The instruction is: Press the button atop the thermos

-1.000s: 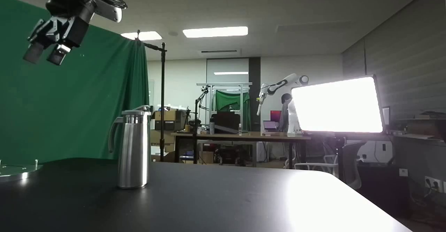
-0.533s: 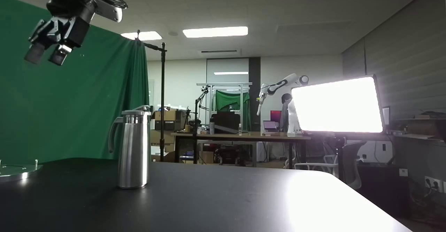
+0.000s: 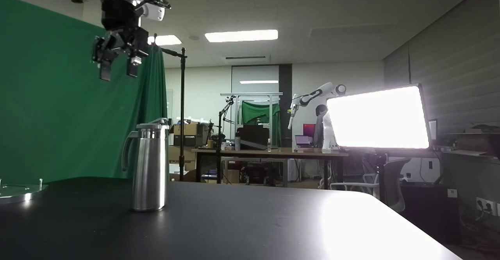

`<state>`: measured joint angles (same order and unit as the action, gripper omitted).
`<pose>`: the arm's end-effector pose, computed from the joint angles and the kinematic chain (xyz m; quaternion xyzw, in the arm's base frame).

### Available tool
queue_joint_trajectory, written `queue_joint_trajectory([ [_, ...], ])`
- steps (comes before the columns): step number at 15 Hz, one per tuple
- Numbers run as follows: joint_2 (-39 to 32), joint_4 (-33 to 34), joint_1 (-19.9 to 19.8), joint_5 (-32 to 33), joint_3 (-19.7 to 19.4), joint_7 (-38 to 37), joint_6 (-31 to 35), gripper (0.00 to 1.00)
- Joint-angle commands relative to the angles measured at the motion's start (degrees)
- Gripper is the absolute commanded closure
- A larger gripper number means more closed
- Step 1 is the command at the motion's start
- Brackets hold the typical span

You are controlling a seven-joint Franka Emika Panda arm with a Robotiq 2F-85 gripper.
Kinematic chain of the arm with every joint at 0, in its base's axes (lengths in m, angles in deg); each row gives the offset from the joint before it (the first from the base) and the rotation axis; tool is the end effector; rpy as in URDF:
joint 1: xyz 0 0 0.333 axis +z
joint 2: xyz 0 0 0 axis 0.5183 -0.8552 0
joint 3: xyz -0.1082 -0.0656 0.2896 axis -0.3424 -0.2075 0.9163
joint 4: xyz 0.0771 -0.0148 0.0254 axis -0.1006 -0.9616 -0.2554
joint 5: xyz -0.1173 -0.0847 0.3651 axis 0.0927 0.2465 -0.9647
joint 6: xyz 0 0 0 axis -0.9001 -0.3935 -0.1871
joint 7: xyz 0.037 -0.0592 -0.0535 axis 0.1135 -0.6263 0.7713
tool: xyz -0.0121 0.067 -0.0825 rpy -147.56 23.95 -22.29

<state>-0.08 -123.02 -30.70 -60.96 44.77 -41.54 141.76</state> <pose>0.4194 0.0454 0.4654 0.9994 -0.0338 0.0003 0.0014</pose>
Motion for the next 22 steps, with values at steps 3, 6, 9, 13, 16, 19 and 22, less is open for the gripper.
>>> queue_joint_trajectory([
  [3,-14.29,15.35,-2.15,8.97,0.56,-4.78,2.75,0.55],
  [6,-21.55,22.88,-1.51,12.74,0.31,-7.18,1.57,0.75],
  [9,-27.65,29.23,0.07,12.31,-0.19,-8.19,-1.00,0.95],
  [13,-31.70,33.75,2.48,10.69,-0.50,-10.92,-6.33,1.00],
  [16,-31.10,31.53,2.94,10.96,-0.94,-8.83,-4.13,0.99],
  [19,-31.28,32.03,3.02,10.96,-1.02,-9.04,-4.46,0.99],
  [22,-31.41,31.80,2.88,10.38,-1.14,-9.13,-3.75,1.00],
])
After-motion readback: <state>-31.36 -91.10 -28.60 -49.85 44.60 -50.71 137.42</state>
